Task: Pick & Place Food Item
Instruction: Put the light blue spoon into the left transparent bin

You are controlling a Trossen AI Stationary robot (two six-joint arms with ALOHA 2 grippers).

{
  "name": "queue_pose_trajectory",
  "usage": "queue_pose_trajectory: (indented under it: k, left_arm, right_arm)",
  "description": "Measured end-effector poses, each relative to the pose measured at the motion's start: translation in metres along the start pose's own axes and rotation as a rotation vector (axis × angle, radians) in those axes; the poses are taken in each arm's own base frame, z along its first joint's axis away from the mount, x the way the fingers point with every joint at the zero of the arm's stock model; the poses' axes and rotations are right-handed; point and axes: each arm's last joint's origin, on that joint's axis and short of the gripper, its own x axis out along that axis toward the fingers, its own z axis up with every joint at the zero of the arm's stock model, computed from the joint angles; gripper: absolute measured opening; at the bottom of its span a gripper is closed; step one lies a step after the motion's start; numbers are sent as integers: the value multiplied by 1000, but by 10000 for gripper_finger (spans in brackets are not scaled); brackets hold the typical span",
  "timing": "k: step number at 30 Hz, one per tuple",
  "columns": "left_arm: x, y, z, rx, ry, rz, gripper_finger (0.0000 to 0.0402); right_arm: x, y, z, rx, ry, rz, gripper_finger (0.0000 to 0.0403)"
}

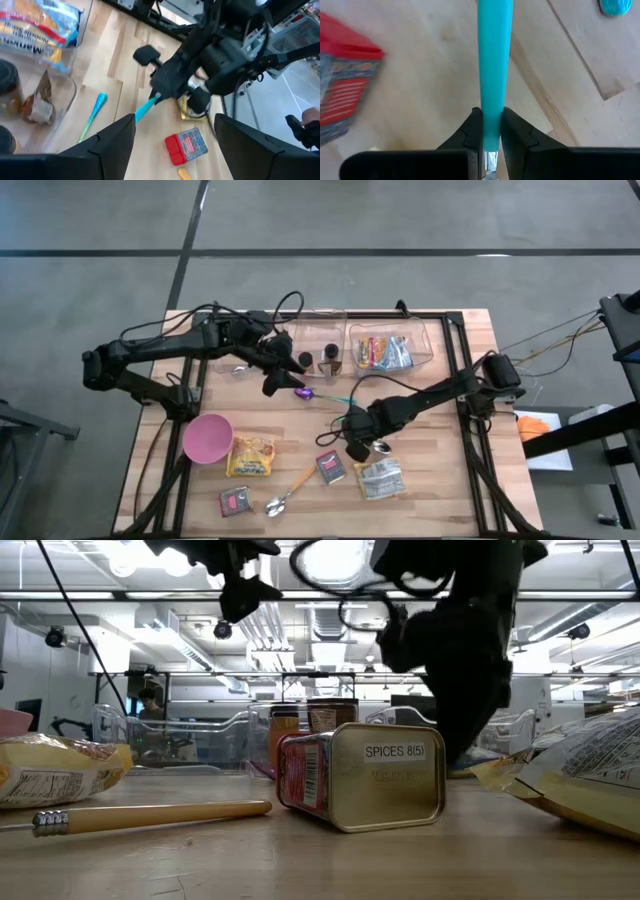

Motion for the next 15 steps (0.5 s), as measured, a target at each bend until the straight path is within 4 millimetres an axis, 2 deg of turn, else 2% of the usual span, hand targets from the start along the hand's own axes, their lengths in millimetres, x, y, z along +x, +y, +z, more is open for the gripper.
queue_pose_trajectory:
  k: [5,15]
  left_arm:
    - [0,0,-1,-53,13,4,281]
    - [2,1,-2,-85,17,6,281]
  right_arm:
    - [-14,3,0,-71,-65,-9,34]
    - [-72,7,15,-153,-287,-47,34]
